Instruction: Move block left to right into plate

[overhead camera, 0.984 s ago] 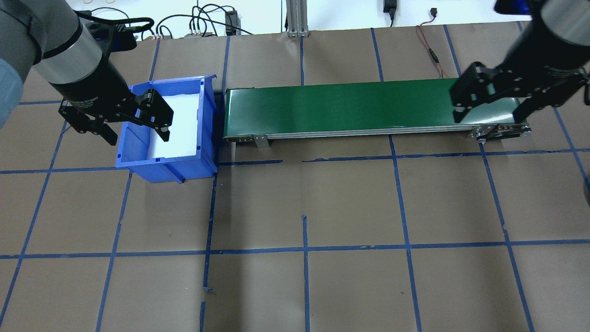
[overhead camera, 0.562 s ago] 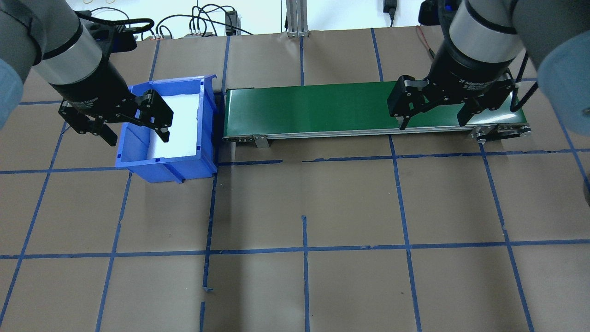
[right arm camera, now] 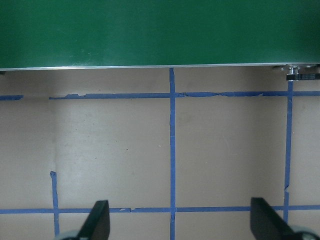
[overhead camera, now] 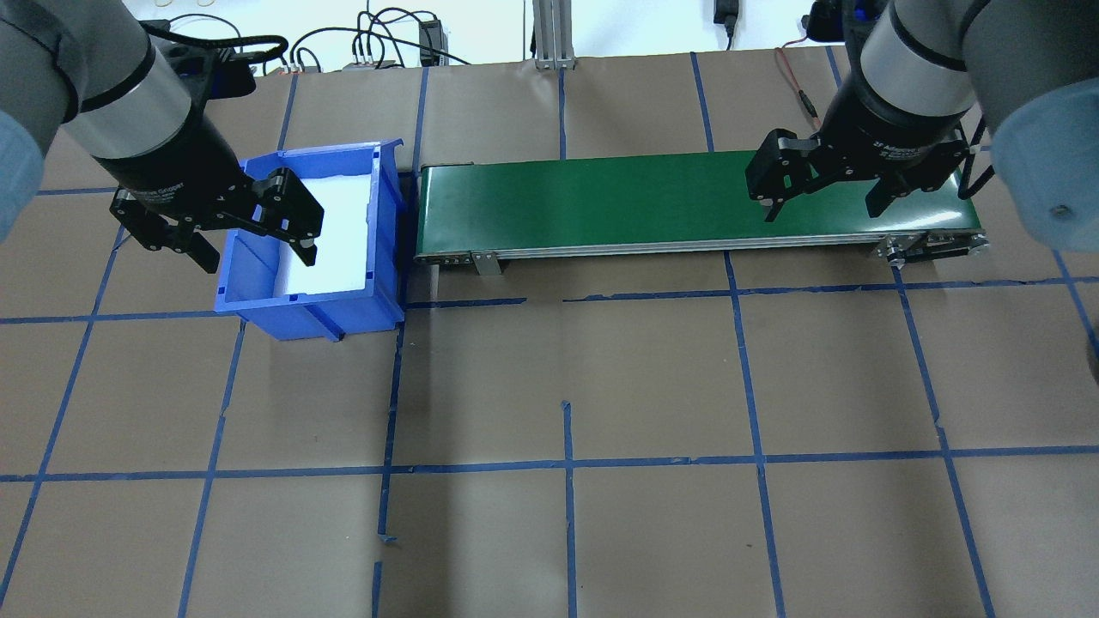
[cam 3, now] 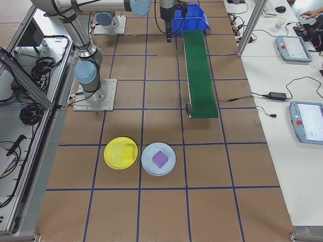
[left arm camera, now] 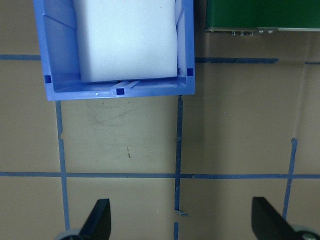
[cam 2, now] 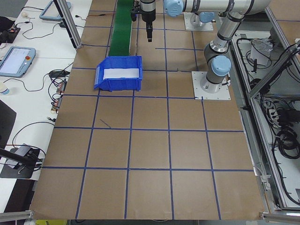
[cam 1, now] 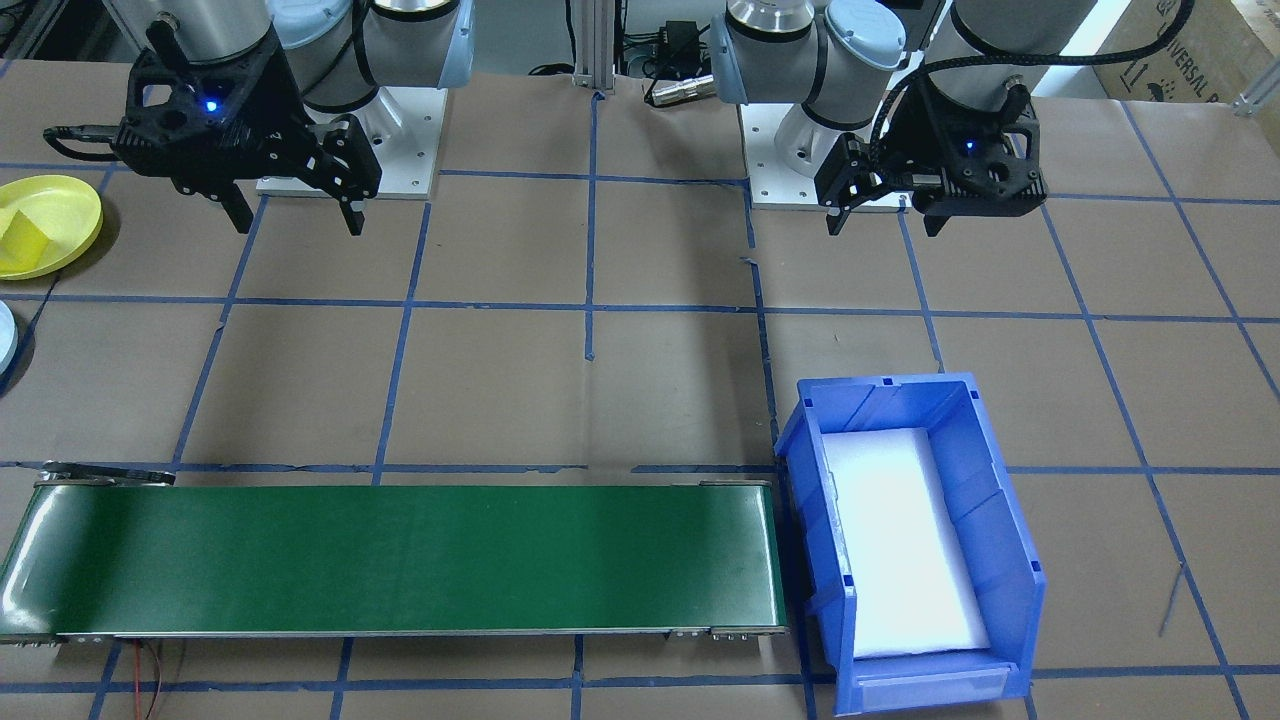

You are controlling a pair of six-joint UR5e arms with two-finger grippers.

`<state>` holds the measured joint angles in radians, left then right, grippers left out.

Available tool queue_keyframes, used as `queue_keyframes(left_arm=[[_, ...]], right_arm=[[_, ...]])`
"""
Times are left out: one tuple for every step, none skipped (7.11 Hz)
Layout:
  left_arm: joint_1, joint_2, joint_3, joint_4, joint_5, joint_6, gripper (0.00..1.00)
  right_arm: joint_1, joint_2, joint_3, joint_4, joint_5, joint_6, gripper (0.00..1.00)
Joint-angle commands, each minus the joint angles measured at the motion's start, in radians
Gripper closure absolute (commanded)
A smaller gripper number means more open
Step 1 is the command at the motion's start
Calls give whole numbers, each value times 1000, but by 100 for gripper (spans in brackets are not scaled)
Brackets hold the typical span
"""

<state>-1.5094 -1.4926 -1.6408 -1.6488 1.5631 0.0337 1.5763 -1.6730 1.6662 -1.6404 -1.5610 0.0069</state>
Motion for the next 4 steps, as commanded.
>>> queue_keyframes(left_arm=[[0, 0, -1, 0, -2, 0, 0], [0, 0, -1, 1, -2, 0, 0], [0, 0, 1, 1, -2, 0, 0], [0, 0, -1, 1, -3, 0, 0]], right_arm=[[-7, 1, -34, 104, 45, -25, 0], [-6, 9, -61, 123, 45, -41, 0], [-4, 24, -62, 123, 44, -41, 0], [-2, 24, -57, 123, 47, -41, 0]])
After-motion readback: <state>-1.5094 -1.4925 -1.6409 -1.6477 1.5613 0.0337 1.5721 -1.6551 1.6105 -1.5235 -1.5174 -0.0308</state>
